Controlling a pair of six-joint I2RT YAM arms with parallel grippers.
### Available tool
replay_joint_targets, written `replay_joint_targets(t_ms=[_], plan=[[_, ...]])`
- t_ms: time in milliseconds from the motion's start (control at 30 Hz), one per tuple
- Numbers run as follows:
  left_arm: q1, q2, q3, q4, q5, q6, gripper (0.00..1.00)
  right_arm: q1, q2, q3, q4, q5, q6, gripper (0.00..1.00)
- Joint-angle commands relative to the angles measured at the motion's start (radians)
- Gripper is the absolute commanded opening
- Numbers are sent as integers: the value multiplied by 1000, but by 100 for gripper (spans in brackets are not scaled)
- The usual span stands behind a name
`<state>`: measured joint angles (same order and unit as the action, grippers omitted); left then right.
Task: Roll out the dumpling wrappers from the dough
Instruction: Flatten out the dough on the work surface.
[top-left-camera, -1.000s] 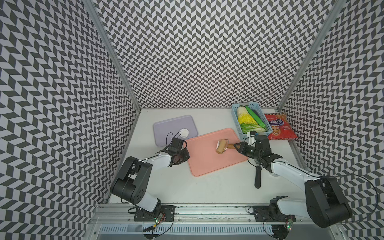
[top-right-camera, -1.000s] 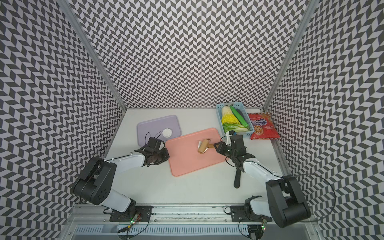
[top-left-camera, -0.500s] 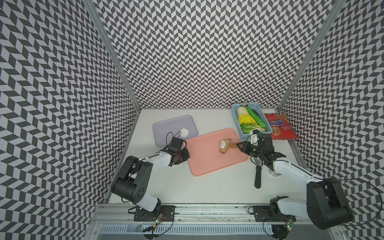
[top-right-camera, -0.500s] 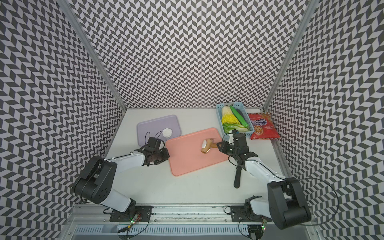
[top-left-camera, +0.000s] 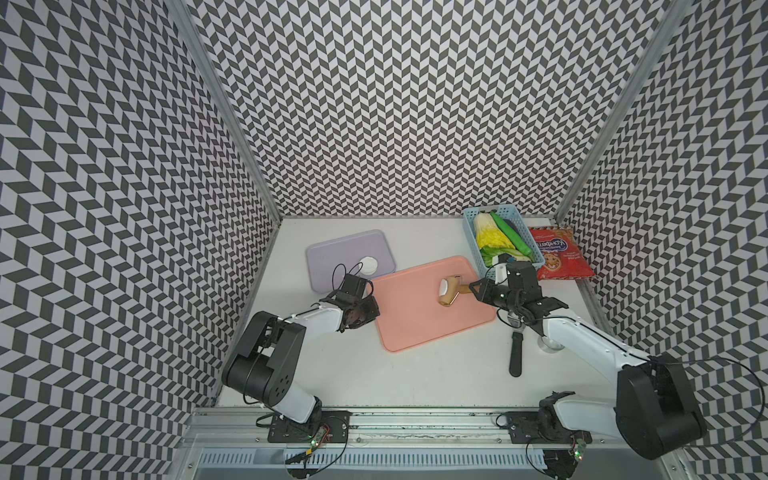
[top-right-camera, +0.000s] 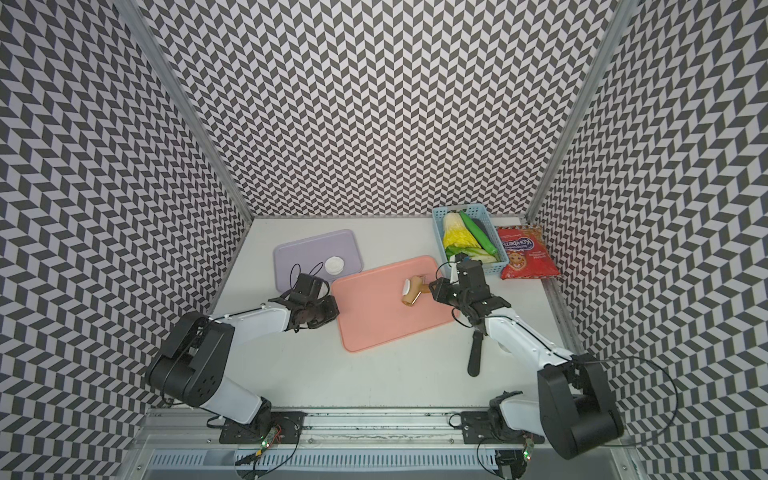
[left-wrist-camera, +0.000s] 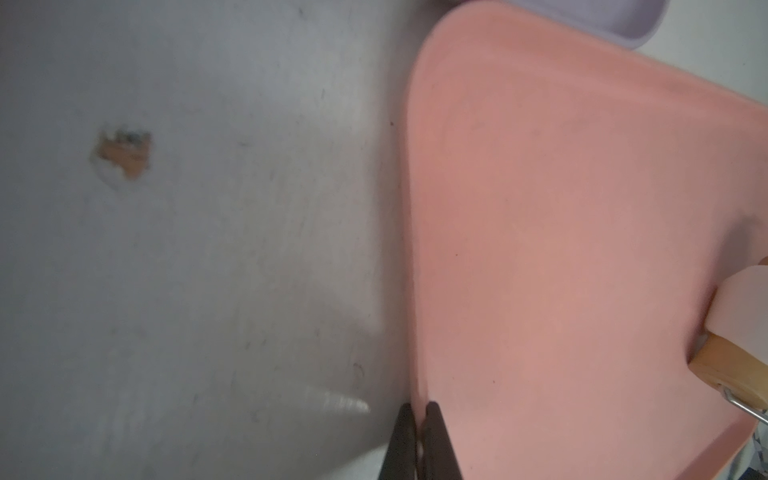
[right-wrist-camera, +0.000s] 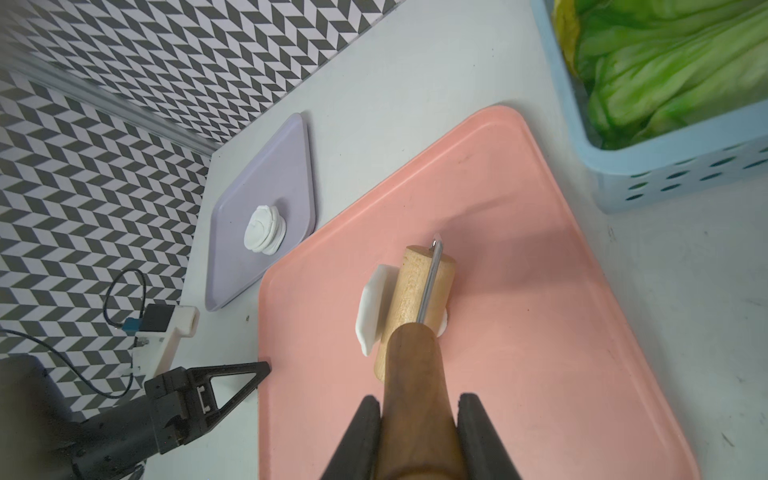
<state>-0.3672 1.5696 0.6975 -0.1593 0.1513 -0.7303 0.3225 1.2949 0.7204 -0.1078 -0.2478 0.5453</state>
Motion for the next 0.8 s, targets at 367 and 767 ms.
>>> replay_joint_targets(t_ms=[367, 767], plan=[[-35, 76, -43, -152, -65, 35, 0, 15, -103, 101, 39, -126, -17, 0], [-50, 72, -46, -149, -64, 28, 0, 33, -46, 51, 7, -11, 122, 0]])
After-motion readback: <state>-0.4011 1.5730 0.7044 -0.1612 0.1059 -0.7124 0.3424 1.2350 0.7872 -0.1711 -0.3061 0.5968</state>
